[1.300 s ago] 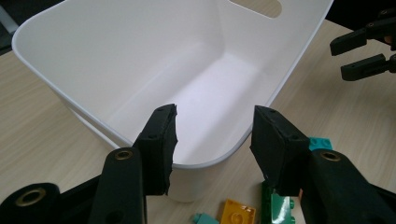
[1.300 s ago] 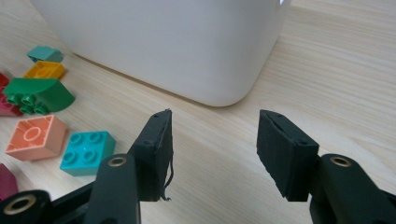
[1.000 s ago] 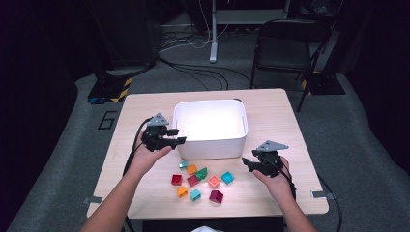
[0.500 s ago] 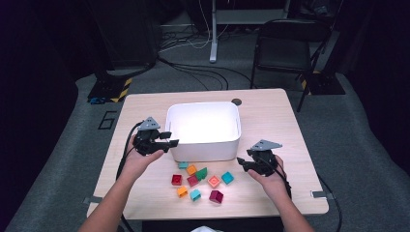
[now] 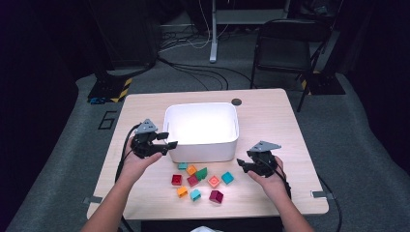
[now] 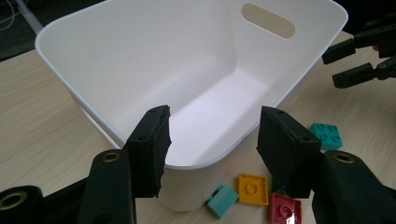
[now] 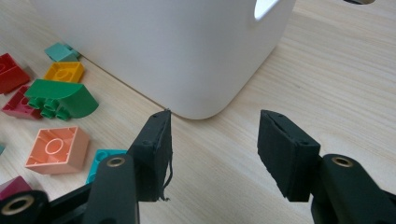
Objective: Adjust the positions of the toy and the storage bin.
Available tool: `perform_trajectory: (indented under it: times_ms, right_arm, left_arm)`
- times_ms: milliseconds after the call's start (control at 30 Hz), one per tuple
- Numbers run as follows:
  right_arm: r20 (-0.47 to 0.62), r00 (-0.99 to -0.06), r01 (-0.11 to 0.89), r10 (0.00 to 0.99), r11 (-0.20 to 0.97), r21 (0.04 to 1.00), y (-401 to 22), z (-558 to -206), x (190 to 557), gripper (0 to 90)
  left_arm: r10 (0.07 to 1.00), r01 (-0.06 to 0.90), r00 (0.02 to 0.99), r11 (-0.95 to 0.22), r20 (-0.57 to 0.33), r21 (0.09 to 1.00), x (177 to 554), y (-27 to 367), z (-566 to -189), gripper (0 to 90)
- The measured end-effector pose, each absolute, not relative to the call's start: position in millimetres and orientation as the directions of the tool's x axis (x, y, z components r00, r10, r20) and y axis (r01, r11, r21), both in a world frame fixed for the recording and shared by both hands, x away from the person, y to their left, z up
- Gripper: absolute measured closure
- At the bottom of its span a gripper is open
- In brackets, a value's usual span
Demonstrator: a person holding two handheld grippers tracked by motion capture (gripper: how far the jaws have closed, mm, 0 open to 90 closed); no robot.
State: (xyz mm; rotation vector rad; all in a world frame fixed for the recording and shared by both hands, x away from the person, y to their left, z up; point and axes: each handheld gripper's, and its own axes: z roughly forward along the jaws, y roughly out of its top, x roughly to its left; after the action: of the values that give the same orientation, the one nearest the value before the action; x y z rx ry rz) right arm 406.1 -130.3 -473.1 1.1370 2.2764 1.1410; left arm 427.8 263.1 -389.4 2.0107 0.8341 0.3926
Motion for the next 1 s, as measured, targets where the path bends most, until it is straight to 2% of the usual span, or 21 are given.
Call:
perform_trajectory:
  times_ms: [533, 800, 1000]
  right_arm:
    - [0.024, -0.642, 0.472, 0.767, 0.370, 0.800, -129.9, -465.0, 395.6, 45.3]
    - [0.032, -0.641, 0.475, 0.767, 0.363, 0.802, -130.6, -463.6, 393.0, 46.3]
    - [0.030, -0.662, 0.470, 0.749, 0.383, 0.796, -127.5, -464.8, 387.3, 47.0]
  left_arm:
    - [0.758, 0.399, 0.652, -0.321, -0.020, 0.859, 413.6, 309.1, -384.7, 42.5]
    - [0.797, 0.426, 0.602, -0.274, -0.045, 0.862, 412.8, 324.8, -405.8, 42.9]
    - [0.810, 0.459, 0.584, -0.270, -0.059, 0.846, 416.2, 329.5, -436.3, 42.9]
